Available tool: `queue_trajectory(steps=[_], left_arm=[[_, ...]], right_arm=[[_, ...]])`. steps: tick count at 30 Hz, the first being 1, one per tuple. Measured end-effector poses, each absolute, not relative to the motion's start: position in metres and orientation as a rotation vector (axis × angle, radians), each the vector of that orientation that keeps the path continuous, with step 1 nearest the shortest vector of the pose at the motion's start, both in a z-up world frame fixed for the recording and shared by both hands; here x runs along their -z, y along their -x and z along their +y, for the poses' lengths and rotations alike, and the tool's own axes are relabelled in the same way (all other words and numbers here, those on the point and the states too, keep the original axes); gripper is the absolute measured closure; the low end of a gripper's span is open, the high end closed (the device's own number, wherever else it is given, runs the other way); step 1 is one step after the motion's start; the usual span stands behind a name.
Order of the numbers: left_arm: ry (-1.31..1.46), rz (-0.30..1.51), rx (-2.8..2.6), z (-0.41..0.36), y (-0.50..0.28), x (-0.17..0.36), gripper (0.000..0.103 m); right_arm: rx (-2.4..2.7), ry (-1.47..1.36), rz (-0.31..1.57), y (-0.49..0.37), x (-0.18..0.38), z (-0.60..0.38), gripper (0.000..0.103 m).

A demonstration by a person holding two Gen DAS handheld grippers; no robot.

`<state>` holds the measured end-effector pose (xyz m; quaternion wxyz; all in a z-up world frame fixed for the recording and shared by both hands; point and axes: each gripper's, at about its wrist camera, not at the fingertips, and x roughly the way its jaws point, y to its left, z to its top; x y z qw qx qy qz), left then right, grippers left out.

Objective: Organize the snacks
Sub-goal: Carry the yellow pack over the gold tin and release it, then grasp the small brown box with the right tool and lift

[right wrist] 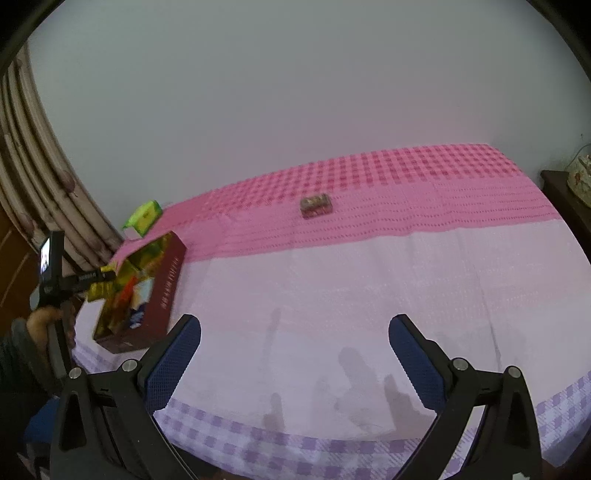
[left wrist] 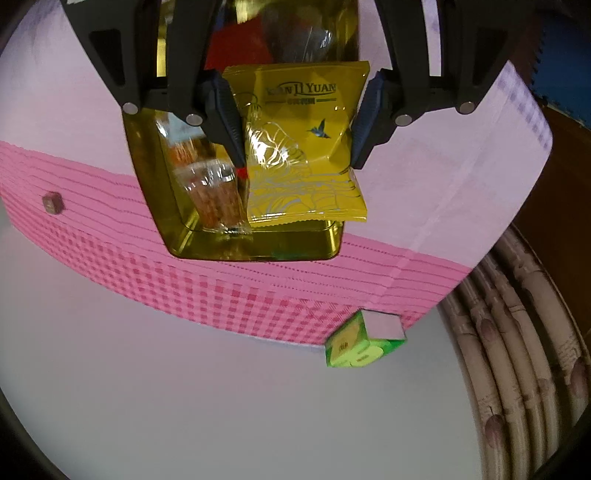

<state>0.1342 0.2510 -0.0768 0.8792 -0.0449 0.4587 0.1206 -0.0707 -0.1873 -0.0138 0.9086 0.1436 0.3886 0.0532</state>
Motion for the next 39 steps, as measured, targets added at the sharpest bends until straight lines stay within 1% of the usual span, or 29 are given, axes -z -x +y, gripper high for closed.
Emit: queue_trajectory(steps=[5, 11, 13, 16, 19, 23, 24, 25, 26, 30, 34, 36, 38, 39], left_arm=[[0.112, 0.977, -0.275, 0.261, -0.172, 0.095, 0.046], [0.113, 0.981, -0.269, 0.265, -0.193, 0.111, 0.046], [0.094, 0.982, -0.254, 0.263, -0.195, 0.114, 0.041], [0.079, 0.976, -0.207, 0.260, -0.191, 0.115, 0.039], [0.083, 0.902, -0.149, 0.259, -0.174, 0.099, 0.038], [0.113, 0.788, -0.075, 0.262, -0.131, 0.066, 0.038], [0.136, 0.745, -0.060, 0.263, -0.113, 0.056, 0.035], [0.151, 0.716, -0.053, 0.264, -0.099, 0.049, 0.028], [0.164, 0.671, -0.046, 0.264, -0.075, 0.042, 0.024], [0.166, 0.639, -0.026, 0.259, -0.022, 0.030, 0.023], [0.212, 0.644, -0.007, 0.253, 0.015, 0.025, 0.023], [0.206, 0.651, 0.000, 0.246, 0.031, 0.028, 0.023], [0.184, 0.667, 0.018, 0.241, 0.042, 0.033, 0.023], [0.163, 0.675, 0.023, 0.239, 0.045, 0.035, 0.023]], right_arm=[[-0.091, -0.235, 0.835, 0.063, 0.032, -0.179, 0.001], [-0.083, -0.178, 0.903, 0.050, 0.058, -0.167, 0.001], [-0.079, -0.175, 0.934, 0.041, 0.067, -0.166, 0.001], [-0.079, -0.166, 0.950, 0.023, 0.072, -0.164, 0.001], [-0.079, -0.104, 0.939, -0.010, 0.070, -0.161, 0.001], [-0.061, -0.047, 0.904, -0.060, 0.067, -0.159, 0.002], [-0.058, -0.033, 0.895, -0.077, 0.067, -0.157, 0.002], [-0.058, -0.024, 0.891, -0.090, 0.068, -0.156, 0.002], [-0.053, -0.004, 0.884, -0.108, 0.070, -0.153, 0.002], [-0.033, 0.066, 0.883, -0.156, 0.080, -0.147, 0.002], [0.003, 0.105, 0.895, -0.184, 0.093, -0.148, 0.002], [0.022, 0.096, 0.913, -0.194, 0.101, -0.152, 0.008], [0.025, 0.084, 0.915, -0.198, 0.104, -0.157, 0.042], [0.022, 0.084, 0.919, -0.201, 0.105, -0.159, 0.047]])
